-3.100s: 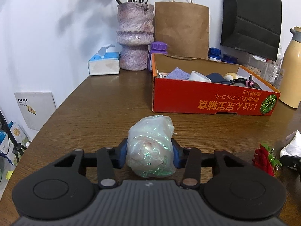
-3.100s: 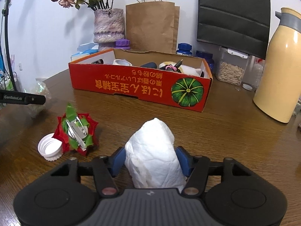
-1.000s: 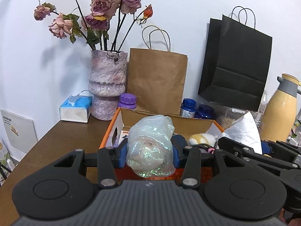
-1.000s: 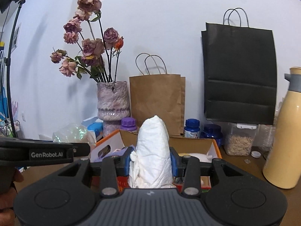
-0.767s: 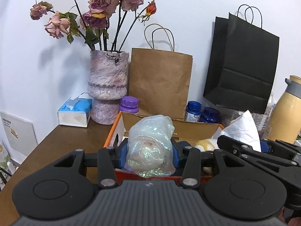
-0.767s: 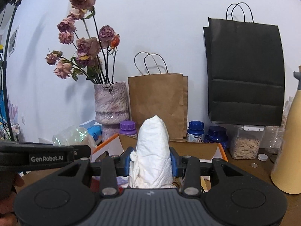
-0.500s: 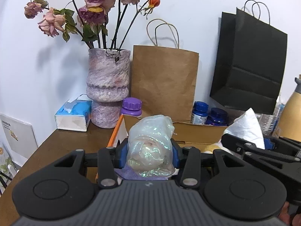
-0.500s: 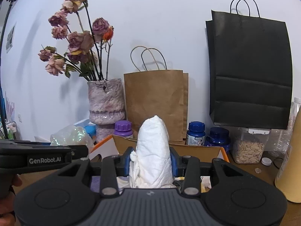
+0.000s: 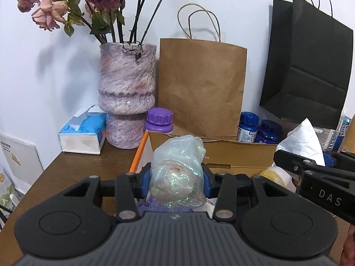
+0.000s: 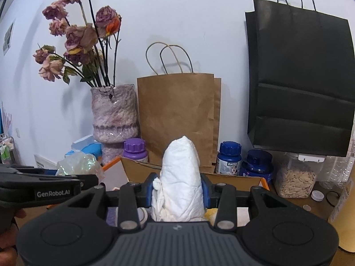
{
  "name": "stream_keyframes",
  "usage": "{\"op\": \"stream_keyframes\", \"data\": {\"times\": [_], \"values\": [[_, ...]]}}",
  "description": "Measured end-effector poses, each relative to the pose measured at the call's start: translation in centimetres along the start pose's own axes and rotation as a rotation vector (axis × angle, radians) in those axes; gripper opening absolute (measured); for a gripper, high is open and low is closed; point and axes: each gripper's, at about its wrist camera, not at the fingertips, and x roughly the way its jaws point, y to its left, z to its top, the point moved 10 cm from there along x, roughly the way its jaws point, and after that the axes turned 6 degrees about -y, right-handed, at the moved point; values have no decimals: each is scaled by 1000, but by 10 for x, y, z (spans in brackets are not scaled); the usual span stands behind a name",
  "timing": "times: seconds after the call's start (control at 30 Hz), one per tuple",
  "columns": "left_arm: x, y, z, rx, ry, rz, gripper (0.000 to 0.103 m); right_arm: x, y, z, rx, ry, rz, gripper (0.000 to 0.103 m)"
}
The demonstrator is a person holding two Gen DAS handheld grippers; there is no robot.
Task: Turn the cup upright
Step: 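Open the left gripper over the red box while the right releases the tissue inside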
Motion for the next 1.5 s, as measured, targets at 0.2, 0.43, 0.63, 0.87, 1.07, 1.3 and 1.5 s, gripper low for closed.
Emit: {"op": "stream_keyframes", "data": {"times": [0.2, 0.43, 0.63, 0.87, 1.07, 1.3, 1.5], "values": [[10, 0, -2, 10, 11, 1, 46, 13, -3, -7, -7, 28, -6, 42], [14, 2, -4, 11, 20, 0, 54, 22, -11, -20, -2, 61, -26, 53], [14, 2, -3, 19, 9, 4, 74, 23, -17, -21, -3, 62, -58, 73], [14, 4, -2, 17, 6, 16, 89, 24, -23, -21, 0, 69, -86, 94], [12, 4, 0, 18, -4, 22, 97, 23, -24, -22, -4, 70, -94, 102], [7, 5, 2, 17, -15, 35, 103, 20, -25, -19, -6, 66, -97, 103], [-2, 4, 6, 17, -30, 39, 103, 12, -24, -16, -7, 58, -91, 103]]}}
